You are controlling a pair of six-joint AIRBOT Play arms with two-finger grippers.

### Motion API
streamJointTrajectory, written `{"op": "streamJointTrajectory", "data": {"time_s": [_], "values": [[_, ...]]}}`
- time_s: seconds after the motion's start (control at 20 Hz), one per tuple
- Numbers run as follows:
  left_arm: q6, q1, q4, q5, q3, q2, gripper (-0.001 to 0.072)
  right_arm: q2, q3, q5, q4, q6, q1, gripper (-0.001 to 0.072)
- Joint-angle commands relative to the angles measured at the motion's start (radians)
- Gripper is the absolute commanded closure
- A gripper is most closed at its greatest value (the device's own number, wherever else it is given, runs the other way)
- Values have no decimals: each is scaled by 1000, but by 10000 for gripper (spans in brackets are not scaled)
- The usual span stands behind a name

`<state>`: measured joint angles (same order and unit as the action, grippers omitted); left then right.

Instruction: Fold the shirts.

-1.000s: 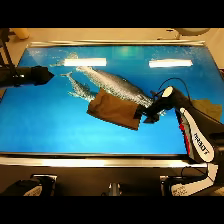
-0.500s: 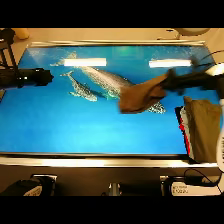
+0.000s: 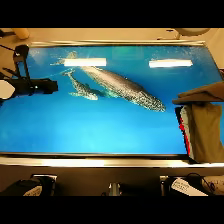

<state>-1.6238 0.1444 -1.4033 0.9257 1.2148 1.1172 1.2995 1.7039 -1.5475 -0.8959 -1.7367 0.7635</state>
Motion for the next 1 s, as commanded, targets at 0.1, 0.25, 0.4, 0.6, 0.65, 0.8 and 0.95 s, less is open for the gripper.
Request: {"op": "streamJointTrajectory", "data": {"time_s": [0.1,0.25,0.4,0.6,0.65,0.8,0.95], "values": [[0,0,-3,-26,-34,0,685,-31,7,-102,-85,-36,175,693],[0,0,-3,-56,-34,0,685,-31,6,-277,-312,-16,174,693],[0,0,11,-64,-34,0,685,-85,-90,-303,-591,-17,174,694],[0,0,23,-64,-34,0,685,-209,-491,-310,-726,34,174,693],[0,0,23,-63,-34,0,684,-229,-595,-306,-768,36,174,692],[0,0,34,-59,-33,-3,685,-243,-753,-204,-829,27,174,533],[0,0,34,-42,-31,-8,684,-239,-668,-76,-817,97,174,32]]}}
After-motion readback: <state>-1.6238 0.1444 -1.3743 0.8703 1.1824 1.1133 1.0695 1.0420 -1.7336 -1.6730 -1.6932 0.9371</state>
